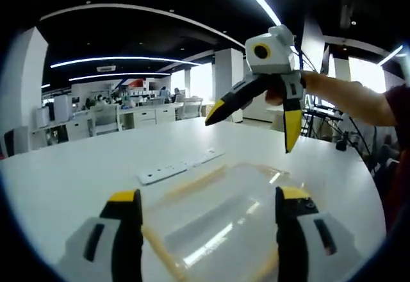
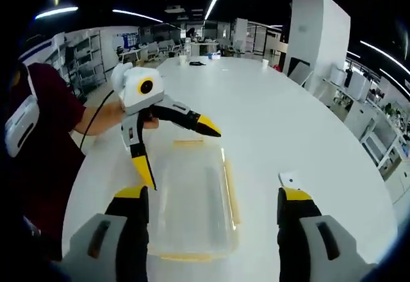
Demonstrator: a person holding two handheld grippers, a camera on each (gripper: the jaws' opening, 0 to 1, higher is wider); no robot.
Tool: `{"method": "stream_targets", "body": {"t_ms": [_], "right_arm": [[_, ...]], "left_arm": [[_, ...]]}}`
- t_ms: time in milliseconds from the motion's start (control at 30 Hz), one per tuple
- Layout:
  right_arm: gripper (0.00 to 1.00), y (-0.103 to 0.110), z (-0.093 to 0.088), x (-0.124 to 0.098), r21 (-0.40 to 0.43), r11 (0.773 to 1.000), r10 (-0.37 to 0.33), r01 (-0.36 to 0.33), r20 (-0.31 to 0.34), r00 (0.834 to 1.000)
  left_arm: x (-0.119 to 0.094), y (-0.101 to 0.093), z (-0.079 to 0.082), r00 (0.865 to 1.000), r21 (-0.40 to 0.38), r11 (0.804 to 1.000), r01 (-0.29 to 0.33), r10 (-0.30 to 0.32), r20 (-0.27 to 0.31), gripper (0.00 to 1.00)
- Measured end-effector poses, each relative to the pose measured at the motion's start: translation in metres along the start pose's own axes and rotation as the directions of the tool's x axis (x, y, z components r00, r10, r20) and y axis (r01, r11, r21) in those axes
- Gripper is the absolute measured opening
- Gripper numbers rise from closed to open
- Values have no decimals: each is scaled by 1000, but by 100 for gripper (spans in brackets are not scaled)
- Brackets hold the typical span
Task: Snap each plastic latch of the storage box into its locked position after aligning the lid with the box until every specified latch is closed and the lid sits flush.
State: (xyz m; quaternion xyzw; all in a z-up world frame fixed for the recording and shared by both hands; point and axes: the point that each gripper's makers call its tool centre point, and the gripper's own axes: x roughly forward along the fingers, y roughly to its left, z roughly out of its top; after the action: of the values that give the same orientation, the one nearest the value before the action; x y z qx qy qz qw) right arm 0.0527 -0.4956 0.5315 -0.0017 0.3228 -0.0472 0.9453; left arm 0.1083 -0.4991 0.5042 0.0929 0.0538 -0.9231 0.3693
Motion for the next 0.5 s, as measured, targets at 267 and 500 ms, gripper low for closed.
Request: {"method": "stream_targets", "body": {"t_ms": [267,500], "right_arm": [[88,4,4,-12,11,999,-53,52,91,994],[90,7,6,-18,25,996,-92,89,144,985]], "left_arm": [[-1,-2,9,1000,2,1000,-1,1,23,86],[-3,-4,15,999,2,1000,-2,1,40,88]]}}
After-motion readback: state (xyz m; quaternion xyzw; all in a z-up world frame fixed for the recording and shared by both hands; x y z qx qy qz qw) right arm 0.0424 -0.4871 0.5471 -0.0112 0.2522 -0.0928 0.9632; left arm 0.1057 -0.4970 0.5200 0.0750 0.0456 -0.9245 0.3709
